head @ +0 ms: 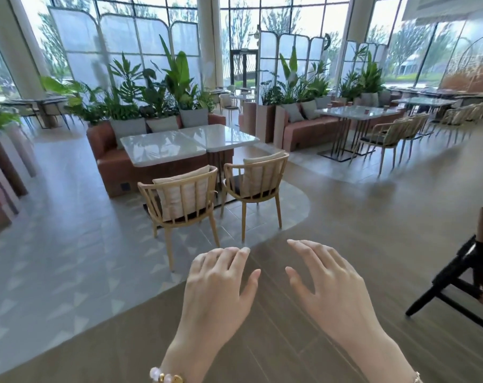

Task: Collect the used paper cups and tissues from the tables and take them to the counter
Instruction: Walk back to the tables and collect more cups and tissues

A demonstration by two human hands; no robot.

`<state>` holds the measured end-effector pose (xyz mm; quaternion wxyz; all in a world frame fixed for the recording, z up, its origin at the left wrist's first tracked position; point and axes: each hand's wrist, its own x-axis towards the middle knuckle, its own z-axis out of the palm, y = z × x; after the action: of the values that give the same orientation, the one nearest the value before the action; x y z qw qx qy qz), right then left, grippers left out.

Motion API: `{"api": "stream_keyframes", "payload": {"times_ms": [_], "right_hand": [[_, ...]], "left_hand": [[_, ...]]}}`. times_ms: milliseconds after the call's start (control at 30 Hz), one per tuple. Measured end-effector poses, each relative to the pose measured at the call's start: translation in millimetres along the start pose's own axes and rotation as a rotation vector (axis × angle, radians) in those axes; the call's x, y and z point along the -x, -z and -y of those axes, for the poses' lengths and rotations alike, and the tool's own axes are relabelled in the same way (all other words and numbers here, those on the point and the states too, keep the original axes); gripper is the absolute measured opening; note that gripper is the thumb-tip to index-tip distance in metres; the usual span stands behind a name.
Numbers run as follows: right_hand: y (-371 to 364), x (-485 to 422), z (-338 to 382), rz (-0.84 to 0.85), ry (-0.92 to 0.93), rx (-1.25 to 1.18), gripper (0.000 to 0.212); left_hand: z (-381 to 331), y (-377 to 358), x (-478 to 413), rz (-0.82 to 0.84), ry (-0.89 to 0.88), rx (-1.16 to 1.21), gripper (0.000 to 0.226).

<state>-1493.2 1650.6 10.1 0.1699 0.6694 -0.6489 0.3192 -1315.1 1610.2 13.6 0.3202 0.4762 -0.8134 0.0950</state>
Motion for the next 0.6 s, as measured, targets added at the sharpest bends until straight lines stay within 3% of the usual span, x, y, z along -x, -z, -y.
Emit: {"api": "stream_keyframes", "payload": {"times_ms": [267, 600], "right_hand": [[-80, -132, -45, -0.021, -0.112, 0.110, 0.045], [-164, -240, -122, -0.012, -0.225, 0.172, 0.045]], "left_hand": [[64, -94, -159, 0.009, -0.113, 0.102, 0.040], [94, -207, -301, 0.063, -0.237, 0.198, 0.044]]}}
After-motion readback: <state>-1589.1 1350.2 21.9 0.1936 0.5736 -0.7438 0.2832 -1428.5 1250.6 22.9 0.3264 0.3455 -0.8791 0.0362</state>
